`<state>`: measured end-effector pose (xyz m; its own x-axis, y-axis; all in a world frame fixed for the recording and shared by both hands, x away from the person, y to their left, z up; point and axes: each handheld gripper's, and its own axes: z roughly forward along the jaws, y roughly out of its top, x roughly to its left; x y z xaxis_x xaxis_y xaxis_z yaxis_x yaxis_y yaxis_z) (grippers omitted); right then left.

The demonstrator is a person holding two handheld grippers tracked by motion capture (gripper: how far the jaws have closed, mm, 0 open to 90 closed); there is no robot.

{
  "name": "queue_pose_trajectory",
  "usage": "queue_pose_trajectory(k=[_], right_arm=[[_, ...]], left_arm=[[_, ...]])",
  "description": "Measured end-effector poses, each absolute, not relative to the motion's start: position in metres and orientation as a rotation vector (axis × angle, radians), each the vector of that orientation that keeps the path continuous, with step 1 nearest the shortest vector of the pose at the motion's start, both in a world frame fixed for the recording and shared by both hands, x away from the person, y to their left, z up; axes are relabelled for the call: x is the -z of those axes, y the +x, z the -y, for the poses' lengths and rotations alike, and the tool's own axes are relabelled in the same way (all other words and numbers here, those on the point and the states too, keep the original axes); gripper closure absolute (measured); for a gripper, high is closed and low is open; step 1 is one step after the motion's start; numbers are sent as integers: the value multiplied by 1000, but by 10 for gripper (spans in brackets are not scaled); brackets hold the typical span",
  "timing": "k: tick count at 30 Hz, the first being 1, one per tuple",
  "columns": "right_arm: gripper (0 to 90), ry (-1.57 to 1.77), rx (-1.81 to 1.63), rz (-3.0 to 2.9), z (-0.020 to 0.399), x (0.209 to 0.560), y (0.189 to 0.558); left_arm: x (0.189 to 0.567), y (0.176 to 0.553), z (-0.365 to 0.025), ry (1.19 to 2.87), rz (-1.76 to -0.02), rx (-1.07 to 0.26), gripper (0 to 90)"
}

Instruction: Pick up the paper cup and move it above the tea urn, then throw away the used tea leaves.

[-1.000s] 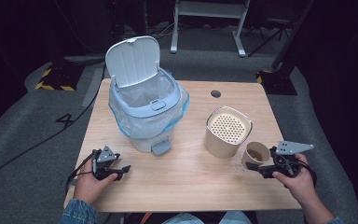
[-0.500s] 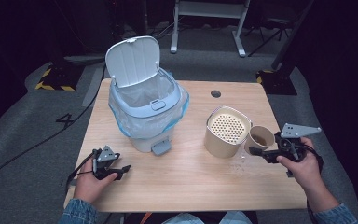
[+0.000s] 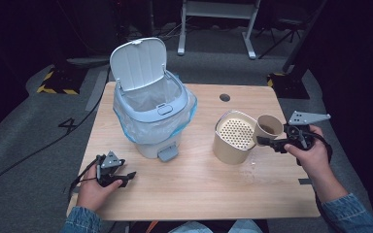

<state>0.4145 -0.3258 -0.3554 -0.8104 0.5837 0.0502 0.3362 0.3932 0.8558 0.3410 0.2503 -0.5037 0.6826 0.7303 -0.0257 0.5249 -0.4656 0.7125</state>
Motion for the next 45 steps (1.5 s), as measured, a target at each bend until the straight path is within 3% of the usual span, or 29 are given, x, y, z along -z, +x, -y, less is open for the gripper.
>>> queue_pose_trajectory(k=[16,45], right_arm=[[319,805,-1306,-2368,314,352,445],[344,68,-890,-2152,293,359,475]], left_arm=[[504,341,-250,2183,-951,-377,325],[504,339,-249,2177,-971,-387,326]])
